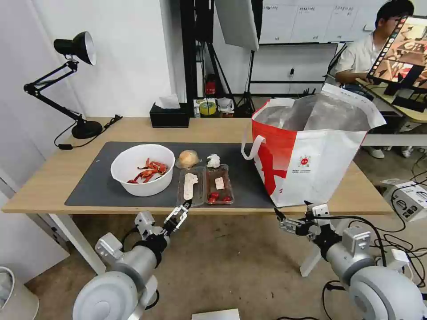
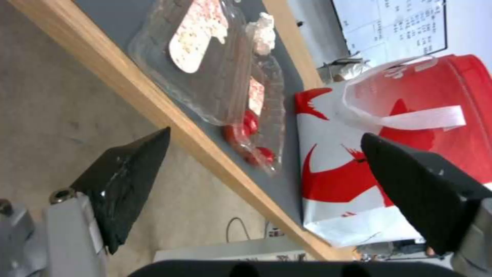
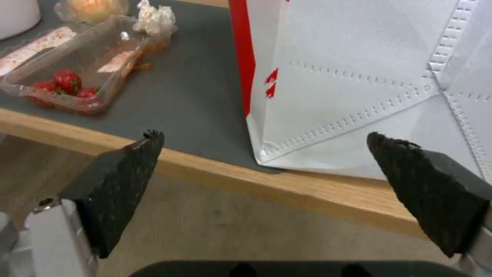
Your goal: Pick up the trash from the table and place it into the takeout bag.
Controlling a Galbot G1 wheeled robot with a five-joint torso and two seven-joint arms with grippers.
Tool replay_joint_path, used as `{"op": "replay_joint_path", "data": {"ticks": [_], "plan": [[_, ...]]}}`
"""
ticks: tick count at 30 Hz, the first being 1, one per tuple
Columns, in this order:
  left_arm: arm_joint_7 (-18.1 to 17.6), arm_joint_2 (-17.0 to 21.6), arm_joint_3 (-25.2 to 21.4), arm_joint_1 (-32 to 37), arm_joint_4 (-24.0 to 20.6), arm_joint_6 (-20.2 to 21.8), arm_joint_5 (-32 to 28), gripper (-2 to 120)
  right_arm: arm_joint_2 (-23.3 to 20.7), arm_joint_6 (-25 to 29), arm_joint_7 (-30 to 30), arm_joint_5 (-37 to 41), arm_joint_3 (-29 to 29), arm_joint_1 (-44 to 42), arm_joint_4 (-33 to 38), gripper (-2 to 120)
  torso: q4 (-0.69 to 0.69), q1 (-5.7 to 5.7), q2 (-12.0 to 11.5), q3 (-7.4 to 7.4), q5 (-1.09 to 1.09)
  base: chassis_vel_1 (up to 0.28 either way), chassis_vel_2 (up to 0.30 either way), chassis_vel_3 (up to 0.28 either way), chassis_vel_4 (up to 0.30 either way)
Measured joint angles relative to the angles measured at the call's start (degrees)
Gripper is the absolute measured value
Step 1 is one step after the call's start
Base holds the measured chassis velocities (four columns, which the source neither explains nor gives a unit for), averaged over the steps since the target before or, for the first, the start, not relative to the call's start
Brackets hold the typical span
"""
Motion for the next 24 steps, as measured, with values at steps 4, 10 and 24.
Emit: {"op": "replay_joint_path", "data": {"ticks": [4,10,24], "plan": [[-0.1,-0.3,1.1,-0.6,0.8,-0.5,0.0,100,-0.2,0.0,0.0,0.0,0.0,0.0,0.0,100,0.0,0.0,0.0,0.0,0.0,0.0,0.0,0.0,0.0],[-0.1,-0.7,2.5,-1.9,2.5,-1.8,0.1,100,-0.3,0.0,0.0,0.0,0.1,-0.3,0.1,100,0.0,0.0,0.0,0.0,0.0,0.0,0.0,0.0,0.0],[-1.0,0.6,5.0,-4.8,5.5,-2.8,-1.5,100,-1.5,0.2,-0.8,2.6,-0.6,0.2,0.2,100,0.0,0.0,0.0,0.0,0.0,0.0,0.0,0.0,0.0]]}}
